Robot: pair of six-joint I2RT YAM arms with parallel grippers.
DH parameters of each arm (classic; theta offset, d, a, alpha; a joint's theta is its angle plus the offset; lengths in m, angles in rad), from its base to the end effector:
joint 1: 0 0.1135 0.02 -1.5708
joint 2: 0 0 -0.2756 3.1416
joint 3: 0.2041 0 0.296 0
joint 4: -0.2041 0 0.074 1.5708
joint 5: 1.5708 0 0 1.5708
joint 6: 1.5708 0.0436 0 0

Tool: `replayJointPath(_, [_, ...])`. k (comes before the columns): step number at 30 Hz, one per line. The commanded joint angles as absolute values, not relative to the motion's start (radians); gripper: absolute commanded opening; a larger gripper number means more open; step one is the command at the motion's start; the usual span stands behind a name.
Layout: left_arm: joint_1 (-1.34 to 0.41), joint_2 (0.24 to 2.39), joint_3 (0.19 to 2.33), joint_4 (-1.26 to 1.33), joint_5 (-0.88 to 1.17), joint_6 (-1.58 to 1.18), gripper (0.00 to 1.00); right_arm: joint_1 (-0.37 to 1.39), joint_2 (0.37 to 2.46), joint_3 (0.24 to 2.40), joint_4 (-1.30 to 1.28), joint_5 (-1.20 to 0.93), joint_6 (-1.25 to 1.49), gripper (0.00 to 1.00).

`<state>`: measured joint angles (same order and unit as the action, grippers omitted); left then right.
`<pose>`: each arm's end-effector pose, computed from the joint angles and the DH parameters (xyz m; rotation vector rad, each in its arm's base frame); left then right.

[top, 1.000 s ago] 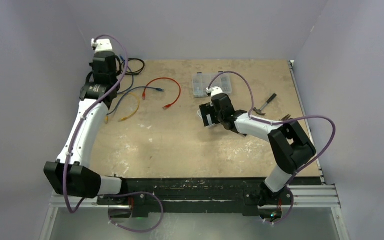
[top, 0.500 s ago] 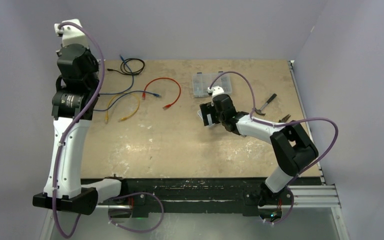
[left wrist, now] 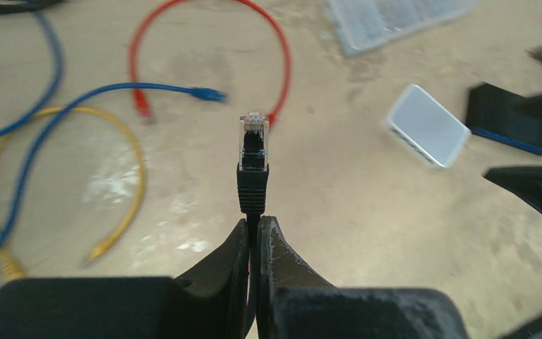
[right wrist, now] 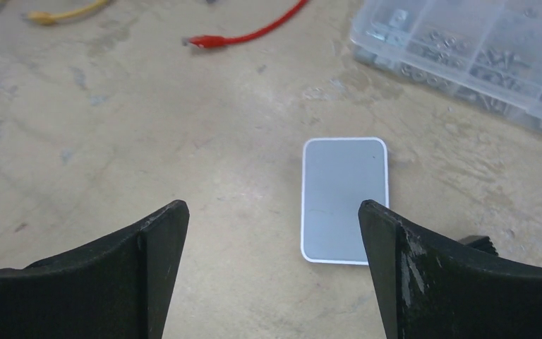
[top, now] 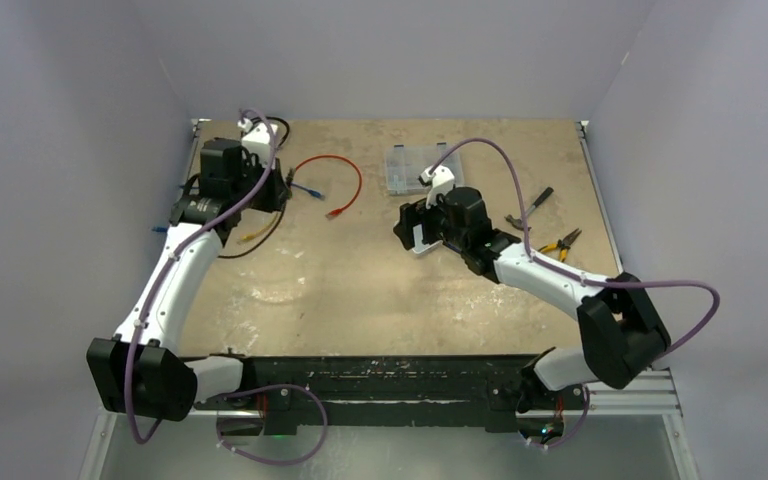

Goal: Insert the plug into the switch port
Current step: Pick up the connector from the center of the board.

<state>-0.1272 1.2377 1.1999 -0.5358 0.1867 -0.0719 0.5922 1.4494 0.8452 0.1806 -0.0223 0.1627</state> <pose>0.3163 -0.0486 0.3595 0.1688 2.1432 -0.3162 0.3035 0.2053 0.2234 -0.4469 1.9806 0.5045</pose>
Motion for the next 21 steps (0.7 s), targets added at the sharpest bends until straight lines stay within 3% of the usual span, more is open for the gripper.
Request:
replayJointPath(1, [-0.148, 1.239, 1.129, -0.369, 0.538, -0.108, 0.0, 0.588, 1.369, 0.812, 0.289, -0.166, 0.156, 0.93])
replayJointPath(11, [-0.311, 1.297, 0.997, -0.316, 0.646, -0.053, 0.0, 0.588, 1.295, 0.8, 0.382, -0.293, 0.216, 0.92])
replayJointPath(21, [-0.452, 1.25, 0.966, -0.376, 0.301, 0.053, 0.0, 0.594, 1.371, 0.911, 0.3, -0.335, 0.43, 0.91])
